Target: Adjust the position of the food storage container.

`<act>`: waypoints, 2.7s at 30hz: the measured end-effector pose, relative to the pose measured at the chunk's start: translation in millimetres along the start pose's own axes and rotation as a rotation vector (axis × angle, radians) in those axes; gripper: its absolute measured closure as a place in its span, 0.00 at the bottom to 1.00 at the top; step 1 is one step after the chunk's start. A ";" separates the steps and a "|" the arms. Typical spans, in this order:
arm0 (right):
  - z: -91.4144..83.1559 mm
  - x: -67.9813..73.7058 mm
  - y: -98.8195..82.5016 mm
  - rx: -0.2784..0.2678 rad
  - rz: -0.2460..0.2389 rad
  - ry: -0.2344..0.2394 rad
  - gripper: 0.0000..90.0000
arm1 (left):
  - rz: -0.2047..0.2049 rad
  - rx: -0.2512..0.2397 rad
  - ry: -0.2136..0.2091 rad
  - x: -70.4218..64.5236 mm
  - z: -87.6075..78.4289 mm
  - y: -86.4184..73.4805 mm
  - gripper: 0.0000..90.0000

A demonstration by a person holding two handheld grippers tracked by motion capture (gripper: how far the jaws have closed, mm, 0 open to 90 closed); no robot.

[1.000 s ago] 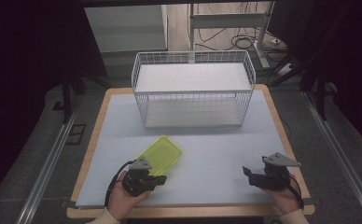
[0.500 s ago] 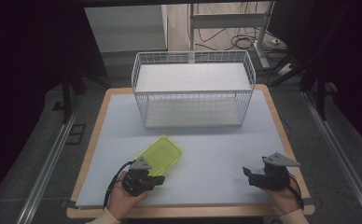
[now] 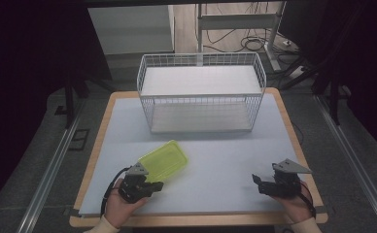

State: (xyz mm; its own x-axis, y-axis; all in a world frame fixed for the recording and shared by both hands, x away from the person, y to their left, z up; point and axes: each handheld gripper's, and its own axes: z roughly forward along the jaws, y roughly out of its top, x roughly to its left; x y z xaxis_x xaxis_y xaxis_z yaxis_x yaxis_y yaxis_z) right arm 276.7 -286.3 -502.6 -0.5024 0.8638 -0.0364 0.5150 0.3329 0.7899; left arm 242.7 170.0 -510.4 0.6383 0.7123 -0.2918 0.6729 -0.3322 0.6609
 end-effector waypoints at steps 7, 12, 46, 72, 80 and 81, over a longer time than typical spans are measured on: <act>1.1 1.8 -0.3 0.006 -0.008 0.004 0.17 | -0.033 -0.002 0.020 14.7 -5.4 -4.9 1.00; 1.6 1.9 -0.6 0.009 -0.008 0.005 0.17 | -0.049 -0.010 0.030 21.8 -7.6 -4.8 1.00; 1.5 3.9 -0.7 0.010 0.000 0.013 0.17 | -0.184 -0.181 0.071 63.3 -58.6 8.5 1.00; 0.3 2.8 -3.0 0.006 -0.015 0.004 0.17 | -0.322 -0.128 0.089 122.1 -34.0 7.5 1.00; 0.4 1.1 -3.0 0.006 -0.013 -0.001 0.17 | -0.334 -0.103 0.053 124.6 -24.6 5.7 1.00; 0.5 1.5 -3.0 0.007 -0.015 0.000 0.17 | -0.330 -0.099 0.052 124.5 -23.5 5.9 1.00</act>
State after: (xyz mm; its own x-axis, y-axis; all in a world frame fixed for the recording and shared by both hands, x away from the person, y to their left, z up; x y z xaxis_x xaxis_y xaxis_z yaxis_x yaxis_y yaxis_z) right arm 274.8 -285.9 -505.3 -0.5099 0.8589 -0.0485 0.5123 0.3484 0.7850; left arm 317.4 271.3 -526.6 0.3709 0.8028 -0.4668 0.7988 -0.0194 0.6013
